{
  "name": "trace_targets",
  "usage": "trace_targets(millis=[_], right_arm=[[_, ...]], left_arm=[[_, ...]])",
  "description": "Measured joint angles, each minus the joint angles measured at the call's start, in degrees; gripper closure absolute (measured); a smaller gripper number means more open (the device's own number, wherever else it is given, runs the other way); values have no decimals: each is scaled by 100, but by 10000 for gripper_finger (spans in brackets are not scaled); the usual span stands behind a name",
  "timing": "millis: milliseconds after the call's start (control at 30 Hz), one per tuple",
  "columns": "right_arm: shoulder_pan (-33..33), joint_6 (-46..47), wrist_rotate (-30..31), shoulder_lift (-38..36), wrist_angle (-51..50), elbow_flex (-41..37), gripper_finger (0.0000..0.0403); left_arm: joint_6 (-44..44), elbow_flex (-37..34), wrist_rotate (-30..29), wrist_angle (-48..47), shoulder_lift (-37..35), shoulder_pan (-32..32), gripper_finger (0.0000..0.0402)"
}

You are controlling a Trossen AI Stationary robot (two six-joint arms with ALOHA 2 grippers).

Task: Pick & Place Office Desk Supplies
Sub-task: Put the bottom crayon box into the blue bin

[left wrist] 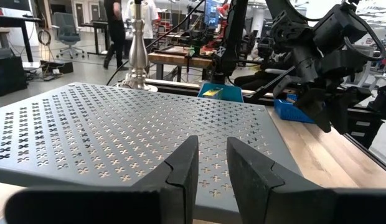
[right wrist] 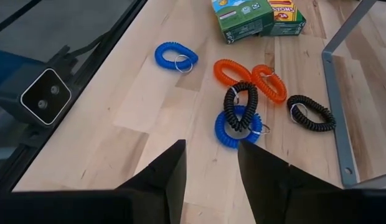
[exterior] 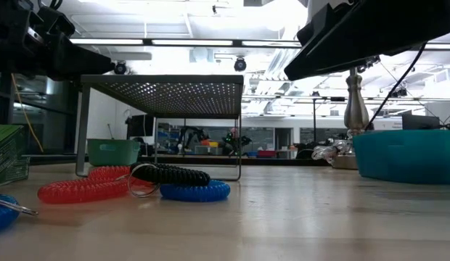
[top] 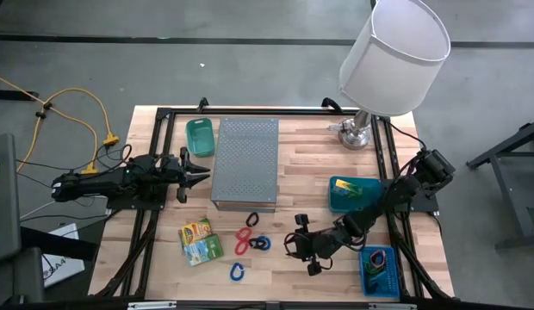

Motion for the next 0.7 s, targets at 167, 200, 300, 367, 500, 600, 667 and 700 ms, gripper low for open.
trace_targets(millis=[167,200,300,367,500,600,667,700], right_arm=[[0,0,1,0,0,0,270],[0,0,-1,-2,0,0,270],[0,0,0,-2,0,0,270],[0,0,-1,-2,0,0,270],[-30,4,588,-5,-24,0,270],[-129,0,666,-5,-30,-2,270],[-171,0,600,-7,10,-4,270],[-190,0,578,-7,13,-4,270]], left_arm=[[0,0,0,0,0,2,323],[0,0,1,0,0,1,323],[0,0,2,0,0,0,323],[0,0,1,0,0,0,323],[0,0,1,0,0,2,323],[-1,0,0,-1,0,1,323],[0,0,2,-2,0,0,323],[0,0,1,-2,0,0,323]])
